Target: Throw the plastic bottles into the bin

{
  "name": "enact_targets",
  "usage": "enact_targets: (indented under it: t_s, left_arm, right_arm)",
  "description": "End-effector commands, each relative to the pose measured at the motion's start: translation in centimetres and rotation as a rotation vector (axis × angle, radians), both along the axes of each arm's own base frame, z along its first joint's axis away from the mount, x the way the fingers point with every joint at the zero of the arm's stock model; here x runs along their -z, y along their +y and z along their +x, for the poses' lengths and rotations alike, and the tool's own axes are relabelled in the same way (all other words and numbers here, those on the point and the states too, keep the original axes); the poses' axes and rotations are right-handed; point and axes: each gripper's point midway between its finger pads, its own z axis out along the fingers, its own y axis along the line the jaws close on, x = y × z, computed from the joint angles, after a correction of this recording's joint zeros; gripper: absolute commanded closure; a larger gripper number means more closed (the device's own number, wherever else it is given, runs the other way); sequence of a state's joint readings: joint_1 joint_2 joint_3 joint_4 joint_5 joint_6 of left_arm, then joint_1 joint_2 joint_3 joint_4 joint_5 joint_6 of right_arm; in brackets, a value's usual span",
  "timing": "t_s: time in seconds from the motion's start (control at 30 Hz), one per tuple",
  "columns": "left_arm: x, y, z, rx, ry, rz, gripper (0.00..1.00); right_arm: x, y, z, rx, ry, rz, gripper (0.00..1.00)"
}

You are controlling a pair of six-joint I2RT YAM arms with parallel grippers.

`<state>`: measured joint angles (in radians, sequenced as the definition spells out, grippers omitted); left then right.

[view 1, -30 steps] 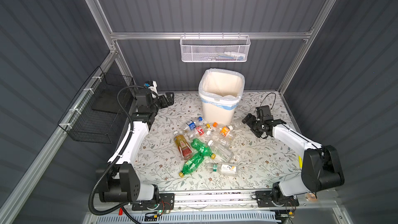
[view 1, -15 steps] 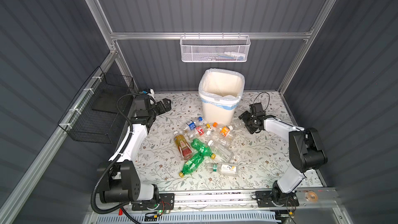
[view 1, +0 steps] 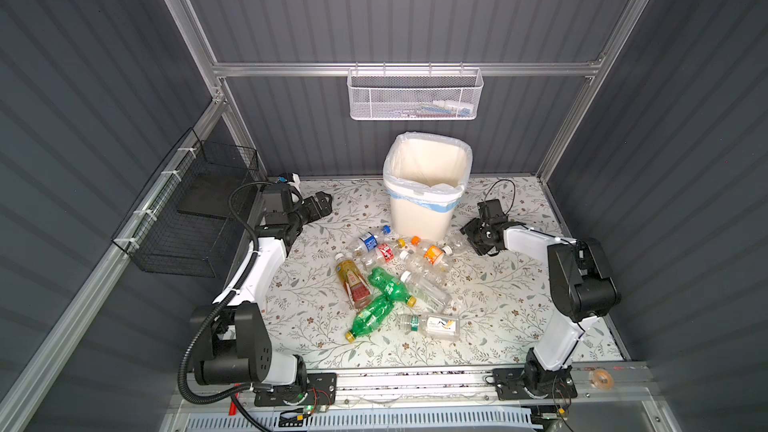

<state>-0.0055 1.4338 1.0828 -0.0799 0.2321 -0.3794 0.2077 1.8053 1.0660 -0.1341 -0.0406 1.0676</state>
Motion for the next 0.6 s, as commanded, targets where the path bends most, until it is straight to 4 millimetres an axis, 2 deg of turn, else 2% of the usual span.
enact_targets:
  t_s: [0.0,0.13,0.3,0.43,0.57]
  left_arm:
    - [0.9,-0.1,0.0,0.007,0.013,-0.021,0.01]
    - [1.2,-0.3,-0.1,0.020,0.011,-0.022,0.01]
    - [1.5,-1.2,-0.6,0.073,0.002,-0.042,0.01]
    - [2.2,-1.2,-1.4,0.073,0.017,-0.043,0.01]
    - [2.5,-1.2,-2.1,0.072,0.018,-0.046,0.01]
  right_arm:
    - [-1.5,-1.5,-0.3,0.019,-0.036,-0.023,0.41]
    - [-4.1,-3.8,-0.8,0.037,-0.098,-0.038,0.43]
    - [-9.9,-6.4,-1.2,-0.004,-0.246,-0.063,0.42]
    - [-17.8,-7.9,-2.5,-0.072,-0.463,-0.195,0.41]
    - [-26.3,-8.0,-5.0,-0.156,-0.743,-0.332,0.38]
